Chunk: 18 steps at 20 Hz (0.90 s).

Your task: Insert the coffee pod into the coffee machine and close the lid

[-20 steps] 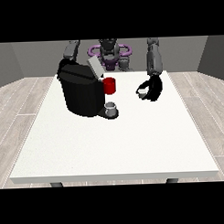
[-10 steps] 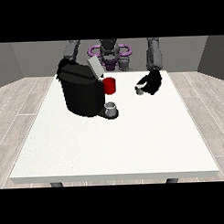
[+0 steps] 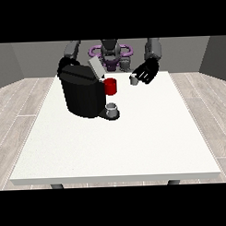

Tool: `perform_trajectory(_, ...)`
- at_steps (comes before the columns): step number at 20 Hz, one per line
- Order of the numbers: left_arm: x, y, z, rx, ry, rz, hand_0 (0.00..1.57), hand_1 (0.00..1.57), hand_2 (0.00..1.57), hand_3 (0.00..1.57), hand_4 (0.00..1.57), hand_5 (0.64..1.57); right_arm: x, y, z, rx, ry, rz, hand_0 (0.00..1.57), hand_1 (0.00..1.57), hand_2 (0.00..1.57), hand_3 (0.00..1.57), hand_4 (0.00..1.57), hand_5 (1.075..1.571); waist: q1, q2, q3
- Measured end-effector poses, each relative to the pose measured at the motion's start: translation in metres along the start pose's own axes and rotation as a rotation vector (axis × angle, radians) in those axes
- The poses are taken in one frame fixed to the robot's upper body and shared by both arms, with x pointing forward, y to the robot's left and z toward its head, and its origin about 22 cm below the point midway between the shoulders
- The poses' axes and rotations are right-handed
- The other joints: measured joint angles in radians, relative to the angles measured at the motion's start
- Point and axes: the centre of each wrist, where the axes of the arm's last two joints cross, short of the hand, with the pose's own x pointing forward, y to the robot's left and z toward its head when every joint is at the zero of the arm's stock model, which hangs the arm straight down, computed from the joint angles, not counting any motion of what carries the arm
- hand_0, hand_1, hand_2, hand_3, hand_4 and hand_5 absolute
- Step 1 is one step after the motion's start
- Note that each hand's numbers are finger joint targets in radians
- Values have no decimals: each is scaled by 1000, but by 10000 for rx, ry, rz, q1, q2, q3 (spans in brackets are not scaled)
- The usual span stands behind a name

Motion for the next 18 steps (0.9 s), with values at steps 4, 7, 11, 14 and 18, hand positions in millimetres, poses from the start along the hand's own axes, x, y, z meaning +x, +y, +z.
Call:
perform_trajectory(4,12,16,-7,-9,-276,-32,1272,1272,1342,1293,548,1571,-3,-1,1,64,-56,-114,0,0,0,0,496,1571,-50,-46,-1)
perform_trajectory(7,12,34,-8,223,-310,-42,1253,1253,1328,1281,537,1571,2,2,2,119,-268,-184,0,0,0,0,500,1571,-215,53,1)
perform_trajectory(11,26,57,-14,567,-476,-176,1017,1017,1206,1226,503,1571,6,4,-2,227,-514,-222,0,0,0,0,494,1571,-327,185,-1)
perform_trajectory(14,43,84,-21,1104,-602,-105,1211,1211,1253,1199,507,1571,13,10,-5,394,-760,-109,0,0,0,0,507,1571,-609,459,-2)
perform_trajectory(18,53,112,-24,1556,-422,23,1282,1282,1332,1269,479,1571,29,16,-10,628,-942,-24,0,0,0,0,514,1571,-1019,637,-2)
